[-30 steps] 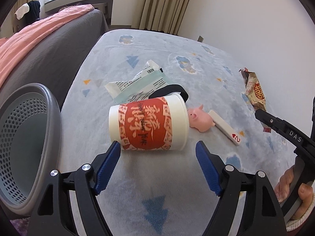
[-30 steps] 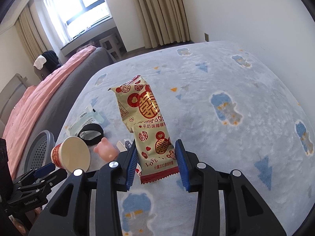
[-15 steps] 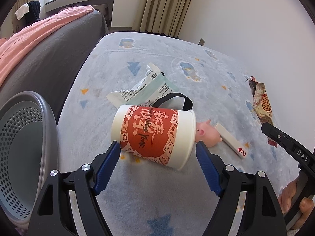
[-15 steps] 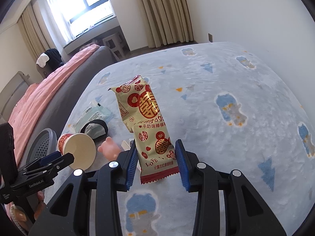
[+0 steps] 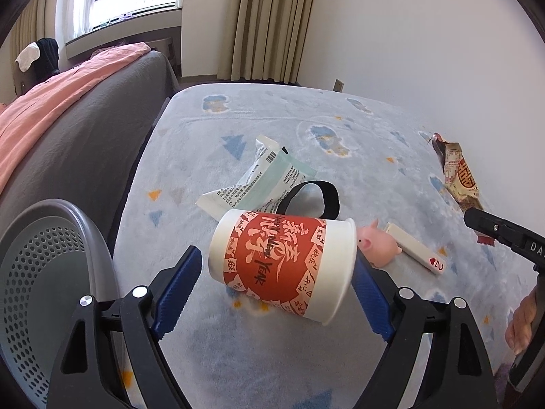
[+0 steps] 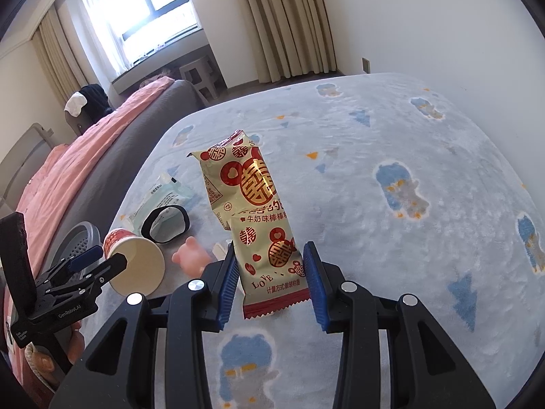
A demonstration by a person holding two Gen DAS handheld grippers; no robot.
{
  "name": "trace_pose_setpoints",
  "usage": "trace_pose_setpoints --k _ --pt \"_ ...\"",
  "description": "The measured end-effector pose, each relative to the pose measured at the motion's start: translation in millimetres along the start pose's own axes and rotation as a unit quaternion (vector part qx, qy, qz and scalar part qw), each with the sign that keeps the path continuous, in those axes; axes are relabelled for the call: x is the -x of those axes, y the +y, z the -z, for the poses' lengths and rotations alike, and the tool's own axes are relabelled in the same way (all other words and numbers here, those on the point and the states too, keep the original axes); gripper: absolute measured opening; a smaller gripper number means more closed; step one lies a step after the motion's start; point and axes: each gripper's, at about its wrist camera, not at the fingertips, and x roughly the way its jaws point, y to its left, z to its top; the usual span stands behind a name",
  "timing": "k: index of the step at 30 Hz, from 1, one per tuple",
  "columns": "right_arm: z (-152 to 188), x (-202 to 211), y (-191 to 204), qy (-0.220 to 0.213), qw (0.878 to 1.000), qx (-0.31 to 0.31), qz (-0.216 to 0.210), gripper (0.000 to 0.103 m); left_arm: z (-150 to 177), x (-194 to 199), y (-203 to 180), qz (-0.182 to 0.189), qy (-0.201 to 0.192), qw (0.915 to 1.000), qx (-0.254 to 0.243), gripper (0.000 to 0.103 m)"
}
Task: Collect trash
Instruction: 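Grasp the red-and-white paper cup with the left tool while the right tool holds the wrapper, then carry the paper cup and snack wrapper in both tools over the basket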
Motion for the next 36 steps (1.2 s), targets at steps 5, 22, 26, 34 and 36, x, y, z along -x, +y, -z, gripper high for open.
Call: trace_pose_setpoints --k 5,22,26,34,36 --pt "-0.6 -2.6 2.9 0.003 1.000 0.004 -0.005 0.037 -3.0 -3.8 2.5 0.012 -0.003 0.9999 -0.006 0.084" --pt "-0.8 -5.2 10.3 0.008 1.000 0.012 -0.016 0.037 -5.6 -27.0 6.1 0.027 0.025 0.9993 -0.005 0.085" --pt "-1.2 -5.4 10.7 0.009 1.000 0.012 -0.017 0.037 -4.8 -27.3 3.6 0.023 0.026 0.9993 -0.011 0.085" --pt "1.1 -6.5 15.0 0.008 1.000 0.019 -0.014 0.037 2.0 -6.0 -1.0 0.016 0.007 0.9998 -0.013 0.077" --pt "3.4 -7.4 18.4 0.011 1.000 0.022 -0.013 0.037 4.5 3.9 -1.3 0.015 0.001 0.9998 -0.010 0.075"
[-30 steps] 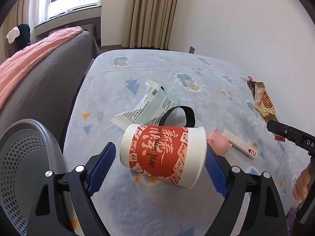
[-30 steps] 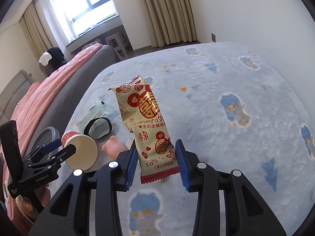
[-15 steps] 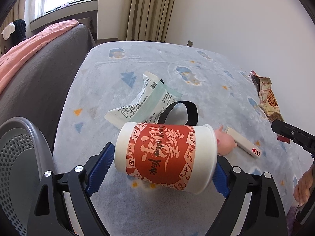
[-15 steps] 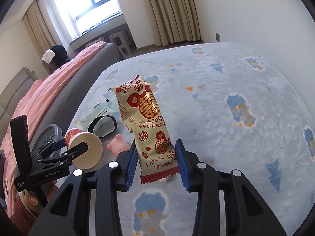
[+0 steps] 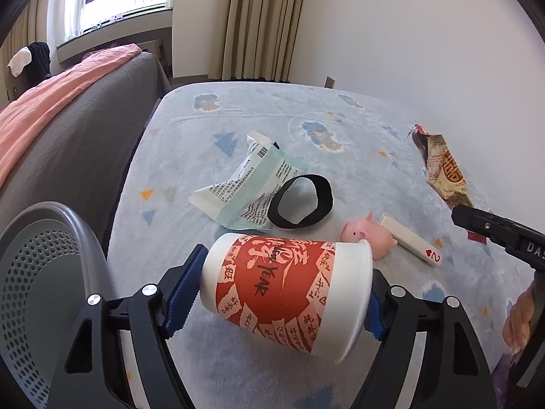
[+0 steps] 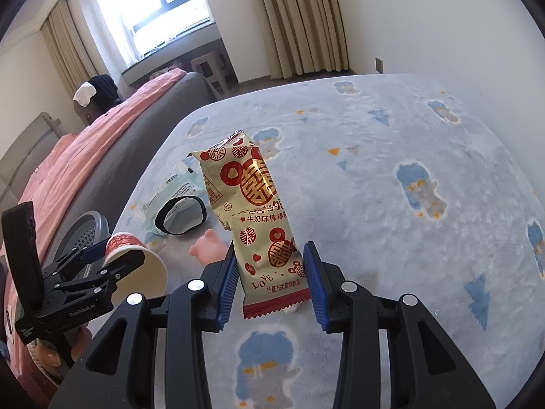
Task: Collect trash
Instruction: 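Carry the paper cup and snack wrapper in both tools over the basket, then open both tools to drop the cup and wrapper into the basket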
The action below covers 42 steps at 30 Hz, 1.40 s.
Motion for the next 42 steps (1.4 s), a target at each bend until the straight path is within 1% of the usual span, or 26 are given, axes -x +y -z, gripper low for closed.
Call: trace_pose_setpoints --k 6,12,18,21,28,32,38,42 --pt "5.6 0.8 22.9 0.001 1.000 0.017 -0.005 0.037 9.2 38.0 5.3 -0.012 -0.023 0.9996 0.007 0.073" --pt "14.8 1.7 62.5 0.003 0.999 0.040 -0.022 0.037 17.8 78.4 23.5 -0.035 -0.051 0.9979 0.016 0.073" --pt "24.1 -2.0 113.3 0.009 0.996 0.071 -0.047 0.037 24.4 112.5 57.9 -0.075 -0.074 0.9939 0.033 0.073" --pt "27.4 -7.3 140.0 0.014 0.994 0.087 -0.063 0.037 28.9 123.8 81.7 -0.098 -0.076 0.9911 0.049 0.073" --pt "35.2 -29.1 202.6 0.032 0.987 0.124 -0.094 0.037 41.6 130.8 142.5 -0.160 -0.062 0.9815 0.085 0.073" --pt "37.9 -42.2 234.7 0.046 0.983 0.141 -0.110 0.037 49.3 130.5 171.5 -0.194 -0.058 0.9734 0.107 0.073" --pt "42.3 -59.6 271.8 0.061 0.977 0.167 -0.122 0.037 59.7 121.4 198.8 -0.229 -0.042 0.9634 0.134 0.073" --pt "42.0 -66.7 289.8 0.066 0.973 0.178 -0.128 0.038 62.3 120.2 208.9 -0.236 -0.039 0.9595 0.149 0.073"
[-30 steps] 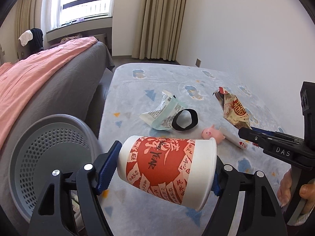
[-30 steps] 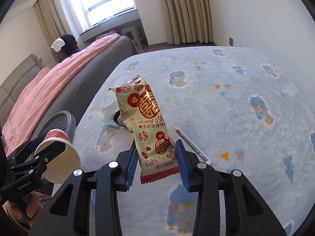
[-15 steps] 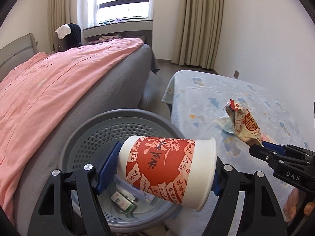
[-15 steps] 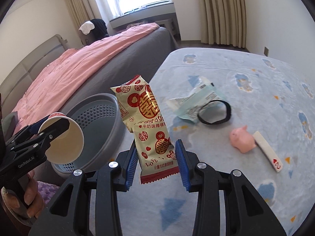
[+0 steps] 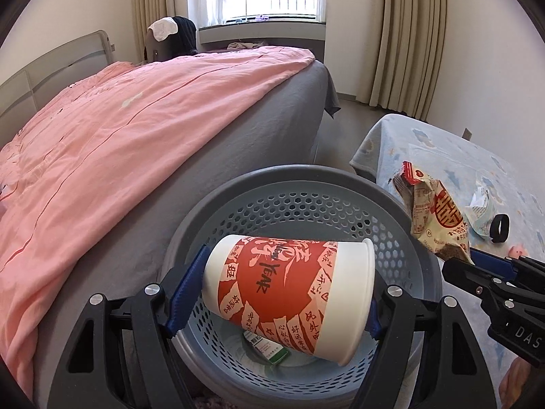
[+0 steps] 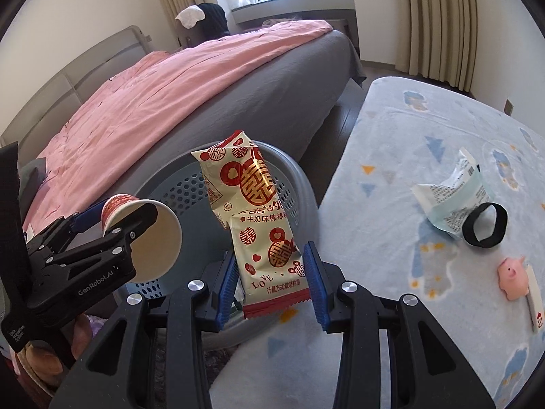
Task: Collect trash
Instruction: 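Open both tools to drop the cup and wrapper into the basket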
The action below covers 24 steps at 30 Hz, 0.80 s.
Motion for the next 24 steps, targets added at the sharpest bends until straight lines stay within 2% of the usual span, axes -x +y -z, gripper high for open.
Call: trace_pose_setpoints --k 3,4,7,24 --pt "-5.2 -3.7 4.5 -0.003 1.000 0.002 -0.005 0.040 -0.5 -0.5 4.1 -0.008 -0.003 1.0000 0.006 0.074" --pt "-7.1 -4.7 6.0 -0.004 1.000 0.003 -0.008 0.040 -0.6 -0.8 5.0 -0.009 -0.002 0.9999 0.007 0.077" --pt "-9.5 -4.6 10.1 -0.013 1.000 0.008 -0.001 0.049 -1.8 -2.5 7.9 -0.014 0.003 0.9998 0.014 0.080" --pt "-0.8 -8.1 15.0 -0.004 1.000 0.013 0.014 0.049 0.8 2.7 14.8 -0.033 -0.001 0.9992 0.023 0.080"
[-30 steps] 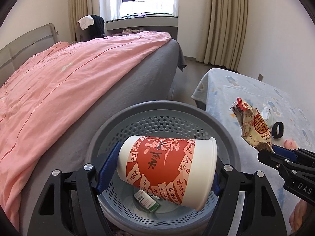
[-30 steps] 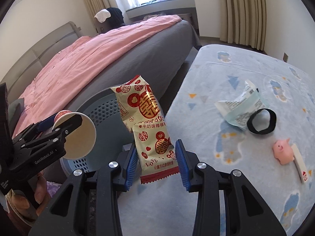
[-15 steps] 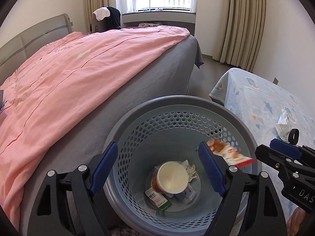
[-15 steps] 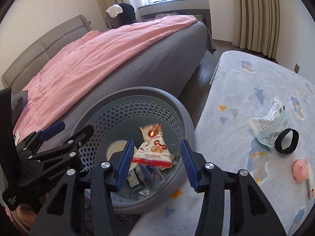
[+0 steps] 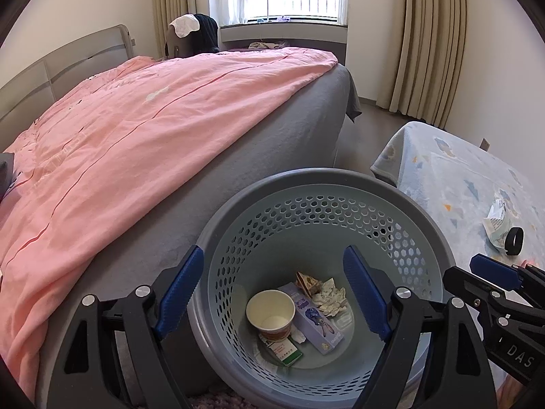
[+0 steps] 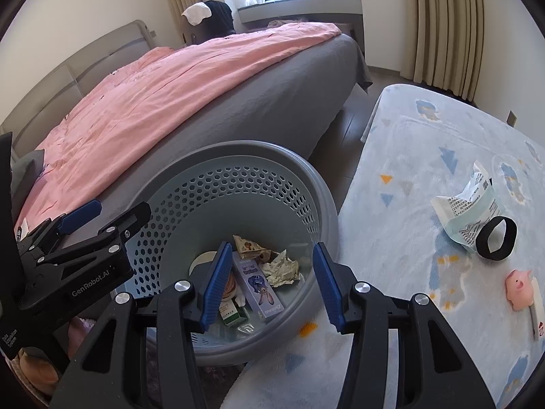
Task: Collect trash
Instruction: 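Open both tools to drop the cup and wrapper into the basket, then move both tools back toward the pink pig toy and card box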
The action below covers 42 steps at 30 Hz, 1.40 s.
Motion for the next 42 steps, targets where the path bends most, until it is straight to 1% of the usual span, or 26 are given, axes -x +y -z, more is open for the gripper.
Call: trace_pose_setpoints --k 6,10,15,16,19,22,32,37,42 --pt "5.7 5.0 -3.4 0.000 1.000 -0.005 0.015 0.049 0.2 3.9 -3.8 -0.001 -0.006 1.0000 -0.005 0.080" --pt "10.4 11.1 -8.4 -0.001 1.000 -0.010 0.028 0.052 1.6 7.2 -8.3 0.001 -0.011 0.9999 -0.013 0.080" --pt "14.4 22.6 -14.7 -0.007 0.999 -0.016 0.043 0.053 5.3 11.0 -15.4 0.005 -0.014 0.9996 -0.024 0.080" --pt "15.4 25.4 -16.2 -0.009 0.999 -0.017 0.046 0.054 5.9 12.1 -17.3 0.006 -0.016 0.9995 -0.027 0.080" --pt "19.2 32.9 -23.6 -0.012 0.998 -0.026 0.053 0.060 7.2 16.1 -23.4 0.009 -0.021 0.9992 -0.033 0.080" --pt "23.9 41.1 -33.2 -0.012 0.997 -0.034 0.062 0.060 7.4 20.7 -29.9 0.017 -0.025 0.9989 -0.036 0.080" --pt "47.9 74.2 -84.7 -0.016 0.991 -0.057 0.121 0.063 10.8 38.8 -70.0 0.058 -0.037 0.9957 -0.061 0.080" --pt "61.4 91.0 -120.7 -0.012 0.985 -0.073 0.154 0.063 12.0 46.7 -95.3 0.081 -0.040 0.9933 -0.072 0.080" --pt "70.5 106.2 -161.0 -0.015 0.979 -0.094 0.178 0.063 14.8 51.9 -116.5 0.098 -0.042 0.9909 -0.082 0.080"
